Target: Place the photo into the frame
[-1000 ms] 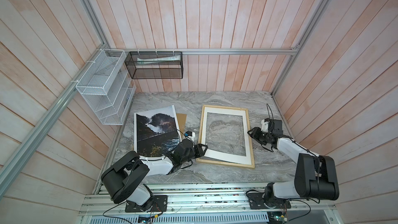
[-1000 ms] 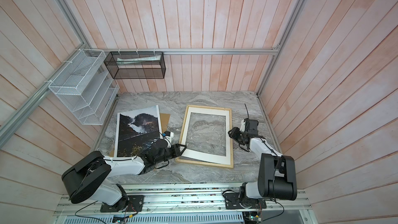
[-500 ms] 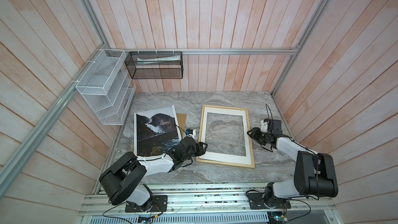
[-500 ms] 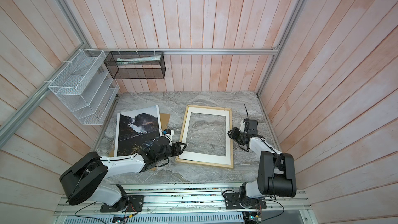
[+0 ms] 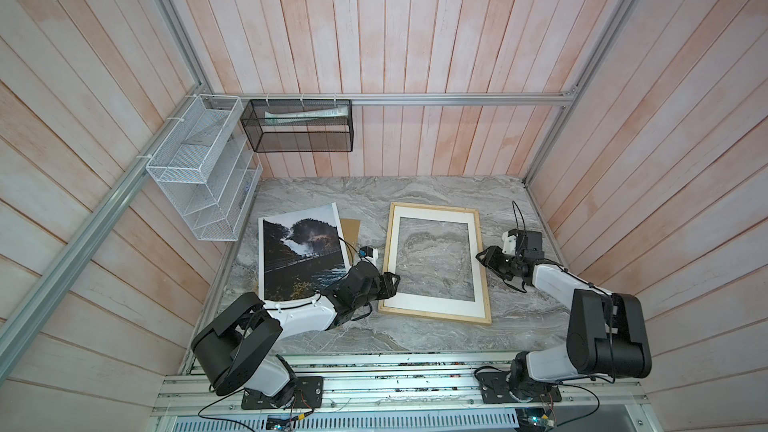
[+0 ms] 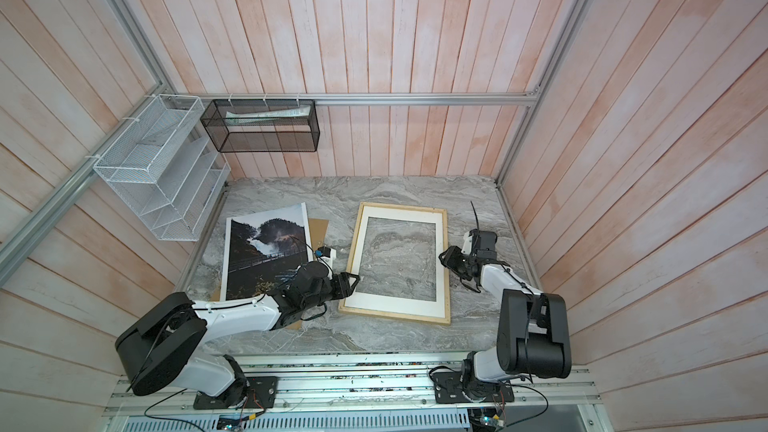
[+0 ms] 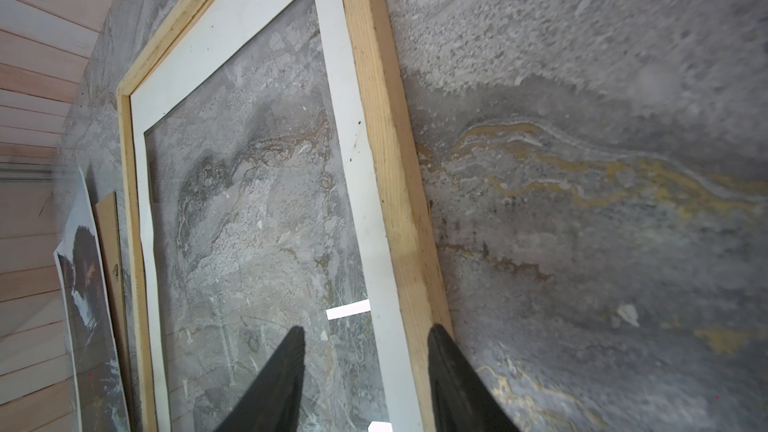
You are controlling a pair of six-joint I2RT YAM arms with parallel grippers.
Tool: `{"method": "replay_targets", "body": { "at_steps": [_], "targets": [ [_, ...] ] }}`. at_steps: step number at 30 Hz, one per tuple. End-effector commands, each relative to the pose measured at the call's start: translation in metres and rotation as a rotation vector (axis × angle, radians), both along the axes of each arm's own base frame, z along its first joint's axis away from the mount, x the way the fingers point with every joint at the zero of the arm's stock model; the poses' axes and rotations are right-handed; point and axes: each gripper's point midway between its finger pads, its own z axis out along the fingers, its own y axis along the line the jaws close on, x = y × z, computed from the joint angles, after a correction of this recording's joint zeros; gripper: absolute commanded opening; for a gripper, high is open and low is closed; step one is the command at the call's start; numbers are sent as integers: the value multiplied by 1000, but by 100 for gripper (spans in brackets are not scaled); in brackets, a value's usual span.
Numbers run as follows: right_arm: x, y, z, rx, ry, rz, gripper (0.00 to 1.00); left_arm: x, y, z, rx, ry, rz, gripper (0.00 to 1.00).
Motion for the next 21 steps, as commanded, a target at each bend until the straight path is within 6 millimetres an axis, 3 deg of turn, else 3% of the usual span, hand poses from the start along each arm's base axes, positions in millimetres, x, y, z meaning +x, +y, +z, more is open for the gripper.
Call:
{"method": "replay_targets", "body": {
  "at_steps": [1, 11, 21],
  "targets": [
    [5, -1, 2, 5, -11, 0, 49, 10, 3, -1, 52, -13, 28, 60],
    [4, -9, -9, -43, 22, -15, 49, 61, 32, -23, 212, 63, 76, 59],
    [3, -4, -19, -32, 48, 18, 50, 77, 10, -36, 223, 97, -40, 59]
  ]
}}
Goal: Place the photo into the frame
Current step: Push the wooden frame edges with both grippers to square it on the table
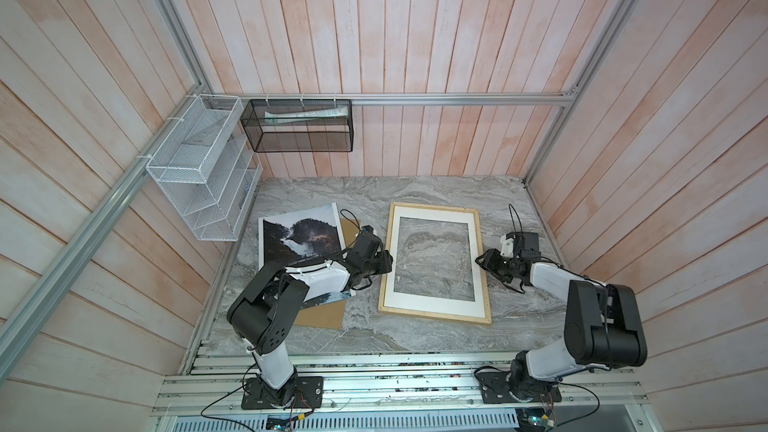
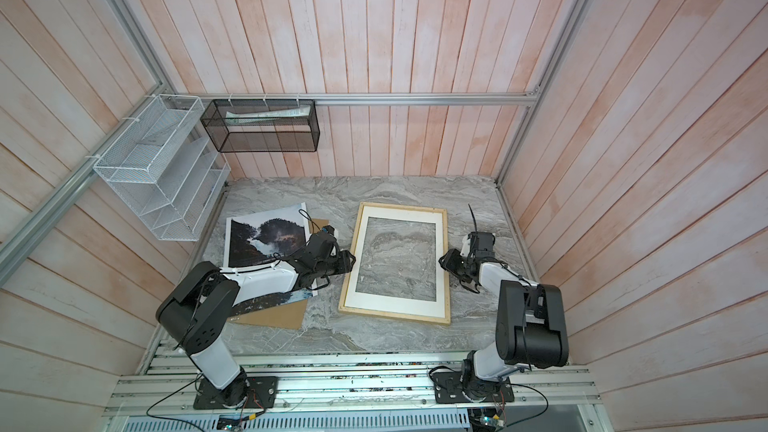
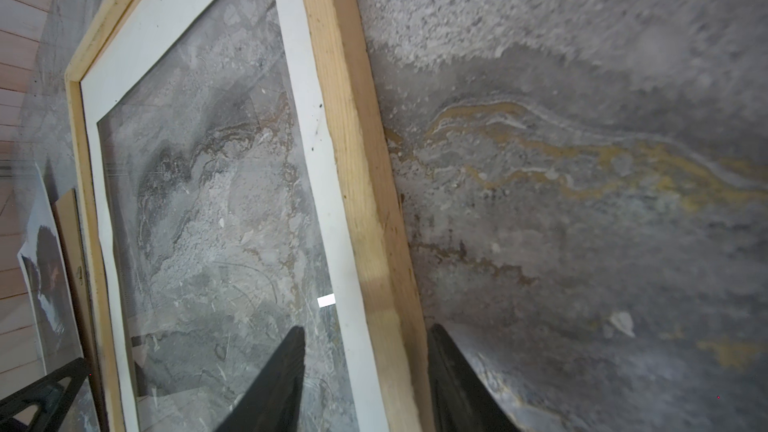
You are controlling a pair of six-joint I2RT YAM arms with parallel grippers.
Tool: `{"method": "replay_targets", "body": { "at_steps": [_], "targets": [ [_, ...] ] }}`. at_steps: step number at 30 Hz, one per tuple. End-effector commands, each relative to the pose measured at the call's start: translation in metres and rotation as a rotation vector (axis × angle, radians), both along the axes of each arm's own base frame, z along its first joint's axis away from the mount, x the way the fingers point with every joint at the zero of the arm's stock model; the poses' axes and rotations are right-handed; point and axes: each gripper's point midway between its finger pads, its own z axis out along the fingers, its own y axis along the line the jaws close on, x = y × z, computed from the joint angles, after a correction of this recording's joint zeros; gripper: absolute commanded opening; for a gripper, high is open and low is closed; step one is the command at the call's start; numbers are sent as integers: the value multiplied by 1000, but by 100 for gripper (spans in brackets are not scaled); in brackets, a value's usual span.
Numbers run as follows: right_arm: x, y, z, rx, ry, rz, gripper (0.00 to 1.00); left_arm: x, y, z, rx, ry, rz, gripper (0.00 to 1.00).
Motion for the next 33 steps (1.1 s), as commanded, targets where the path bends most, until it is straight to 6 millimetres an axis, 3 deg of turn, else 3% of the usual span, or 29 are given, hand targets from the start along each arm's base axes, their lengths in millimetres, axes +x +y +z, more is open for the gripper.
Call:
{"method": "replay_targets", "body": {
  "at_steps": [1, 12, 21, 27, 33],
  "targets": [
    [6, -1, 2, -8, -6, 16, 50, -1, -7, -6, 13, 24, -64, 59],
    [13, 15, 0, -4, 6, 95, 49, -7, -27, -9, -52, 53, -156, 58],
    [24, 23, 0, -10, 4, 140, 48, -20, -51, -1, -248, 73, -217, 57],
    [35, 23, -3, -18, 12, 157, 47, -21, -48, -5, -225, 74, -210, 57],
    [36, 23, 1, -22, -2, 147, 46, -12, -33, 2, -124, 33, -163, 58]
  ]
}}
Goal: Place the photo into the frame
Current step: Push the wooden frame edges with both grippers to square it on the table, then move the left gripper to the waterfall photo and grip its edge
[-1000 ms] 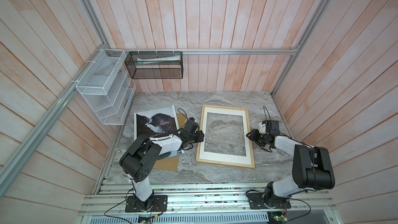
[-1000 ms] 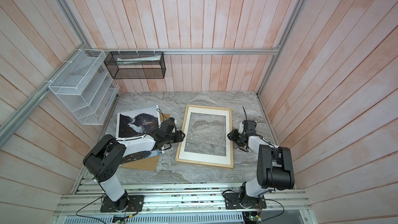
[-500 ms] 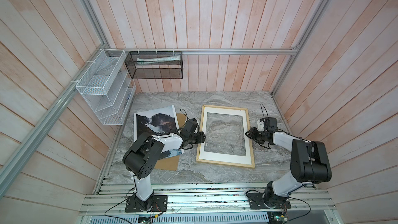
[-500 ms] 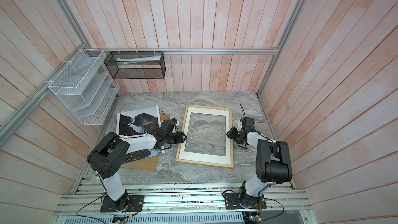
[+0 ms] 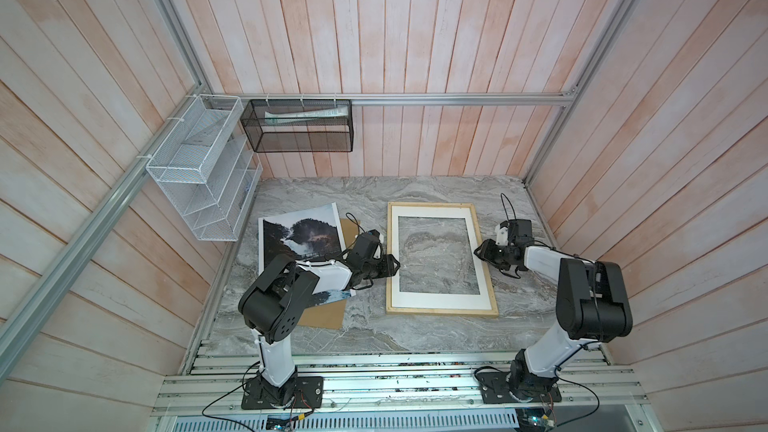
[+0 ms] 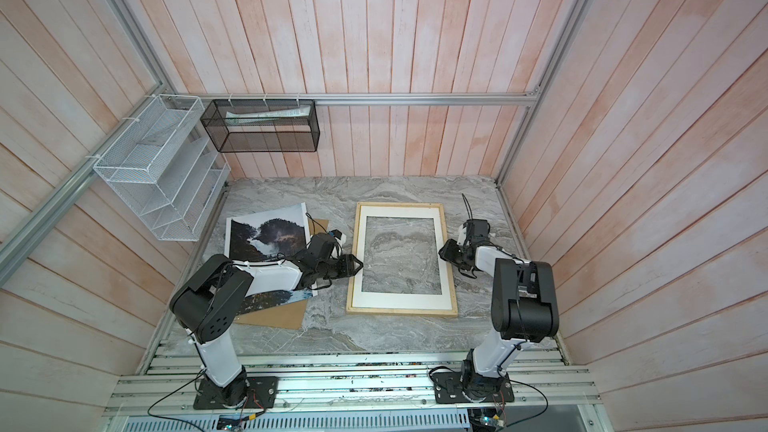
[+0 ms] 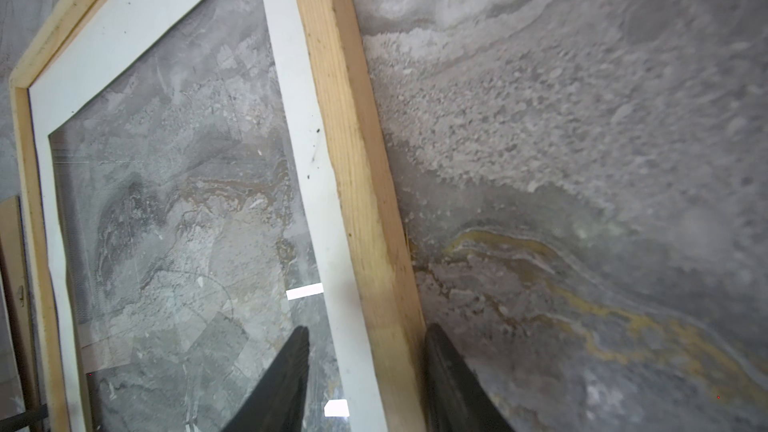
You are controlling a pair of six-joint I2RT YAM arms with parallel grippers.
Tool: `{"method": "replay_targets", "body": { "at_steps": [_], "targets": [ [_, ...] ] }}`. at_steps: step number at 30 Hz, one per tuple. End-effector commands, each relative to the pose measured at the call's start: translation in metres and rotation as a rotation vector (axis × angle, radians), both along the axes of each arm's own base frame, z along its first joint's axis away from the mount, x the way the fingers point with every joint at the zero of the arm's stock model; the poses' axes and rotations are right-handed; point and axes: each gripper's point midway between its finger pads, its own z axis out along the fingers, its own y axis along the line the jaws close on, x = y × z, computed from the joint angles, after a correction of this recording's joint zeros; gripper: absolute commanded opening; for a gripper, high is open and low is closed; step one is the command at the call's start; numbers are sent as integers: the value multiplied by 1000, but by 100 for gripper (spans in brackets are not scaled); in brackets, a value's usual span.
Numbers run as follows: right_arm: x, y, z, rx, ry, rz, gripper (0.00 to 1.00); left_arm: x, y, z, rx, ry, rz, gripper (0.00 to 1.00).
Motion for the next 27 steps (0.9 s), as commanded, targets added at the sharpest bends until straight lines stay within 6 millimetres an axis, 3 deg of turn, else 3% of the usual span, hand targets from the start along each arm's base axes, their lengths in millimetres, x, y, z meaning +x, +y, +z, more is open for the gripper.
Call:
{"method": "replay_targets", "body": {
  "at_steps": [1, 15, 27],
  "targets": [
    [-4, 23, 8, 60, -1, 69, 47, 1, -7, 21, 17, -57, -30, 57],
    [-6, 11, 30, -10, -49, 33, 47, 20, 48, 31, 324, -123, 124, 61],
    [-8, 12, 32, 0, -56, 34, 47, 24, 116, 12, 664, -58, 351, 62]
  ]
}}
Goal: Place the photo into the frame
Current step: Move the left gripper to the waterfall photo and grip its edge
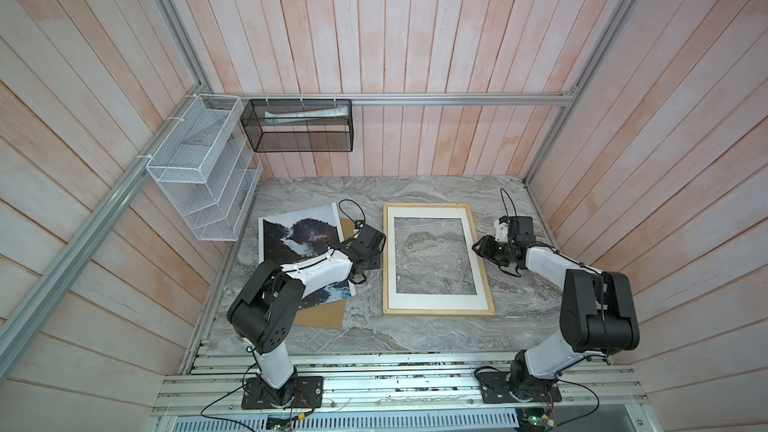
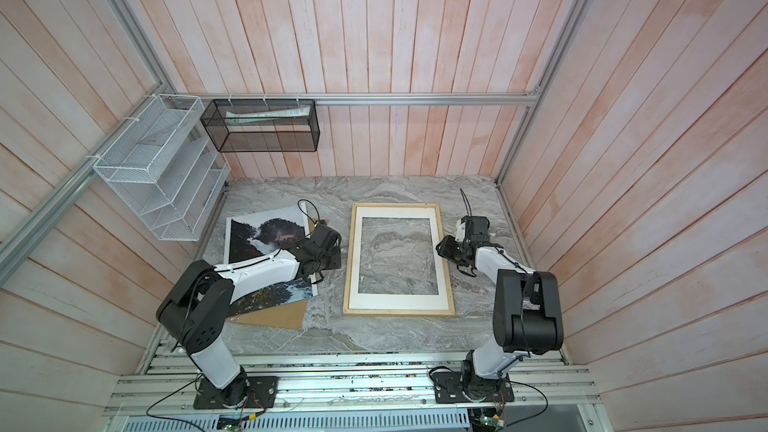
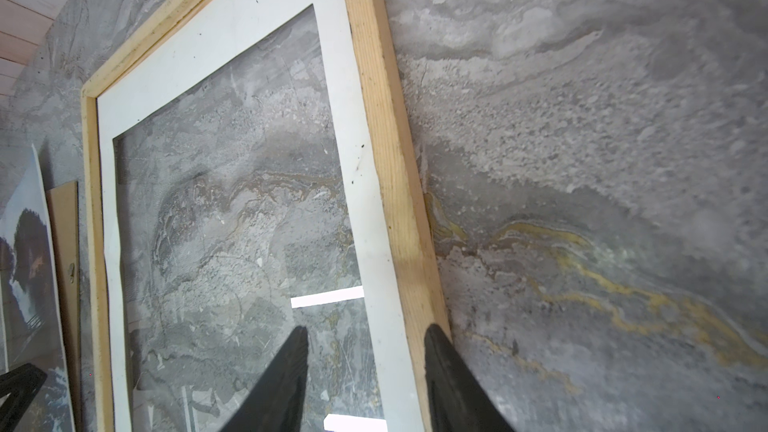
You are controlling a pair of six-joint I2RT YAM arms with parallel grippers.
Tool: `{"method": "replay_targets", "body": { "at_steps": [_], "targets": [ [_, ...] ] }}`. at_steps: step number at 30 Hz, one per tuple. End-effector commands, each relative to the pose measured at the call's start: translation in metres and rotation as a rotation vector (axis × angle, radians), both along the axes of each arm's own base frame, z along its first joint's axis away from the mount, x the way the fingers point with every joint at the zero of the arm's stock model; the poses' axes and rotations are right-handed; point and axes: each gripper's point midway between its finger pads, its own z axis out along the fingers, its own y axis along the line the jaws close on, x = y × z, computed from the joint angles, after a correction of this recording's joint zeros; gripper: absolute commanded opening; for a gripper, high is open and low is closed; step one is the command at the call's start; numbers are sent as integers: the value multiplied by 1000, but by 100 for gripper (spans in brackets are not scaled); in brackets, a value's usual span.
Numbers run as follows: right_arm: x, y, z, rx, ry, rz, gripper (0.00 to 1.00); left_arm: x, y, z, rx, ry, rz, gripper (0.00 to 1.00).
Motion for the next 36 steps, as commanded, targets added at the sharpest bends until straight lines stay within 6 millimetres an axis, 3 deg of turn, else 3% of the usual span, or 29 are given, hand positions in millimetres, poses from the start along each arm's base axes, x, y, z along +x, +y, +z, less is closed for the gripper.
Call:
{"method": "replay_targets", "body": {
  "at_steps": [1, 8, 18, 29, 36],
  "targets": [
    [-7, 1, 1, -4, 10, 4, 48, -3, 31, -14, 158, 40, 90, 62],
    [-7, 2, 0, -1, 12, 5, 48, -6, 41, -33, 238, 95, 125, 62],
    [-8, 2, -2, 2, 18, 4, 48, -10, 49, -41, 281, 118, 141, 60],
    [-7, 3, -3, 11, 16, 7, 48, -19, 56, -49, 308, 151, 152, 50],
    [-10, 3, 0, 8, 8, 5, 48, -23, 59, -53, 319, 163, 157, 35]
  ]
}}
